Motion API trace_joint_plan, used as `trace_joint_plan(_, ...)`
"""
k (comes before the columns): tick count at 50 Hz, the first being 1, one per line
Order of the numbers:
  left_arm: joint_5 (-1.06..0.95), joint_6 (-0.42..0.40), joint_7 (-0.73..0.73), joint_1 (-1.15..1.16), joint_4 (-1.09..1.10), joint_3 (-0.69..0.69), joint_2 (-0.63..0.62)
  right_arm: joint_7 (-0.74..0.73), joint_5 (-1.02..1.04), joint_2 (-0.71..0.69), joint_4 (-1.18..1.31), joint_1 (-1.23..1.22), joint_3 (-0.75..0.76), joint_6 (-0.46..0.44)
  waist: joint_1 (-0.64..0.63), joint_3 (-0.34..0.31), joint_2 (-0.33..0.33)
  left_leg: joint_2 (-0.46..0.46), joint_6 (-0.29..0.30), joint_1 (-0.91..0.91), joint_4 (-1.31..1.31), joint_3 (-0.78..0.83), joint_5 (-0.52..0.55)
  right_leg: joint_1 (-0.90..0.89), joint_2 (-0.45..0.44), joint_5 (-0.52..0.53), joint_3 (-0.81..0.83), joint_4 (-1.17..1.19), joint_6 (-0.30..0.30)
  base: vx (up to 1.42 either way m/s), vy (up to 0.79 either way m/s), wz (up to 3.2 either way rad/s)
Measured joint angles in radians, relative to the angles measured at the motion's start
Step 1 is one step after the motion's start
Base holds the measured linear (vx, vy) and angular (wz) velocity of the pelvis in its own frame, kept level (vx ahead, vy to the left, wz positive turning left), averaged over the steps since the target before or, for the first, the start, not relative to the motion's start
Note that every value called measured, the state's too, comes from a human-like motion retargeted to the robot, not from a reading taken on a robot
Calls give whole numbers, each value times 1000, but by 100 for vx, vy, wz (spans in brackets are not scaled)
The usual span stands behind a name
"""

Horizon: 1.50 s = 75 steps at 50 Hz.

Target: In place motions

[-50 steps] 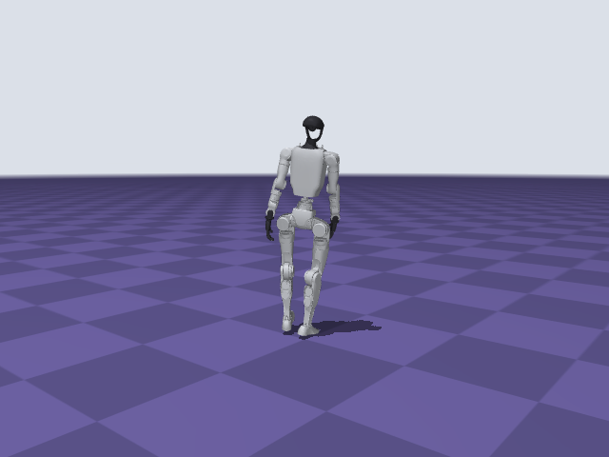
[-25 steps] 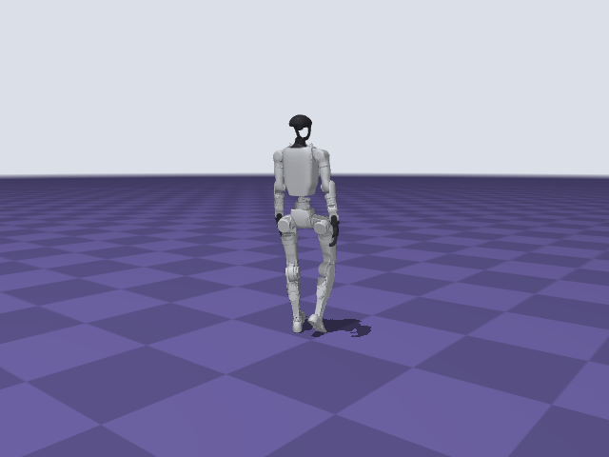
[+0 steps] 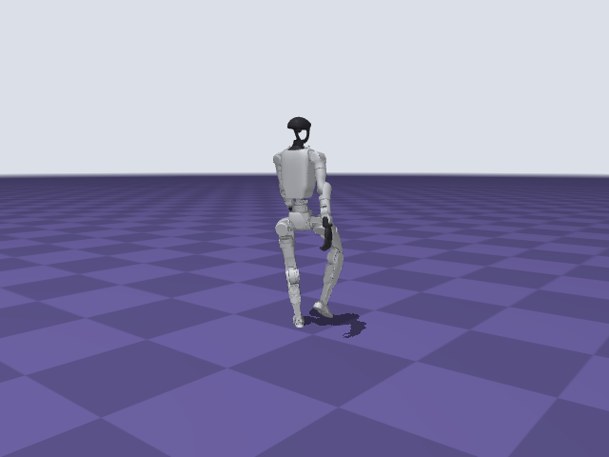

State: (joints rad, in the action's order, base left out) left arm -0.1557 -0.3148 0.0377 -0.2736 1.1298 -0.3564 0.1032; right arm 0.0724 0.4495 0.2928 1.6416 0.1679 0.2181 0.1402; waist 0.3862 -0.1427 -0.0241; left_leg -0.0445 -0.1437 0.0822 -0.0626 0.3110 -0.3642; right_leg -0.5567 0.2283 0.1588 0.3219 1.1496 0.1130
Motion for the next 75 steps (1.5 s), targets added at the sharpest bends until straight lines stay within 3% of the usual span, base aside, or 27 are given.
trace_joint_plan(6,-17,20,60,149,84,57,-64,45,8,-47,-75,-64,-79,9,-108,63,39,7,24,9,31,65,-8,289,-137,109,-85,-387,-119,11,-6,-57)
trace_joint_plan(10,74,66,114,242,110,86,-74,74,12,-75,-151,-120,-138,24,-157,95,22,-38,31,7,44,98,-17,479,-159,180,-158,-726,-213,2,-6,-38)
trace_joint_plan(12,123,88,135,274,126,86,-76,93,6,-89,-188,-151,-168,34,-179,104,4,-67,33,6,45,114,-25,565,-148,12,-173,-881,-241,-1,-7,-37)
trace_joint_plan(15,192,122,159,316,154,83,-75,123,-6,-109,-236,-184,-207,46,-214,109,-18,-93,42,23,50,130,-33,630,-135,-95,-130,-1027,-200,2,-7,-25)
trace_joint_plan(21,321,193,133,358,233,75,-66,163,-7,-129,-306,-224,-242,63,-306,123,-16,-84,61,16,57,151,-33,634,-132,-34,-130,-1117,-229,-1,-15,-27)
trace_joint_plan(32,292,280,84,367,416,-8,-74,130,25,-103,-228,-210,-231,59,-233,112,3,-67,80,9,63,113,-13,638,-150,-64,-102,-1109,-198,-6,-7,32)
trace_joint_plan(40,314,287,80,419,427,-23,-60,37,47,-45,-44,-118,-126,-14,-259,127,13,-59,101,15,72,109,-11,641,-161,-71,-102,-1120,-188,2,-6,3)
trace_joint_plan(53,365,315,78,489,324,-51,-35,-41,21,-39,18,-81,-114,-15,-250,108,10,-16,139,-7,-29,97,-45,662,-174,-90,-95,-1119,-156,-5,-11,5)
trace_joint_plan(57,362,323,22,530,314,-53,-38,-26,10,-86,-17,-157,-183,-7,-258,100,-18,6,127,-101,-243,88,-27,668,-147,-92,-97,-1119,-151,-9,-12,-1)
trace_joint_plan(60,363,324,25,570,334,-61,-46,19,-30,-156,-69,-284,-265,-10,-267,77,-44,91,91,-317,-666,69,162,663,-124,-86,-101,-1118,-147,-21,-11,-9)
trace_joint_plan(61,367,322,32,585,343,-61,-49,37,-36,-182,-100,-322,-275,-3,-286,59,-50,109,29,-391,-794,83,229,665,-121,-82,-109,-1118,-145,-24,-13,-41)
trace_joint_plan(62,371,319,40,601,352,-61,-53,59,-46,-206,-131,-362,-288,4,-310,41,-59,102,4,-468,-909,64,269,667,-116,-77,-124,-1118,-143,-23,-15,-95)
trace_joint_plan(63,373,315,53,621,361,-60,-58,86,-61,-228,-159,-408,-306,9,-348,23,-72,45,55,-550,-1000,-20,253,667,-109,-70,-154,-1117,-138,-24,-13,-118)
trace_joint_plan(64,383,317,70,638,374,-61,-63,108,-75,-248,-186,-457,-312,7,-382,9,-76,67,77,-621,-1105,-29,233,665,-112,-65,-172,-1116,-129,-22,-10,-122)
trace_joint_plan(65,398,322,91,652,389,-63,-67,127,-89,-267,-213,-508,-312,3,-413,-4,-74,130,84,-685,-1218,-1,213,663,-120,-61,-184,-1115,-119,-20,-6,-114)
trace_joint_plan(70,500,353,182,753,446,-53,-90,140,-224,-357,-361,-693,-282,33,-596,-42,-129,239,112,-1038,-1562,76,95,635,-75,-75,-250,-1066,-78,-8,-2,-120)
trace_joint_plan(75,634,357,194,841,455,-24,-90,166,-268,-382,-477,-833,-298,79,-722,-47,-184,264,120,-1265,-1621,109,81,573,19,-77,-266,-1005,-73,3,3,-92)
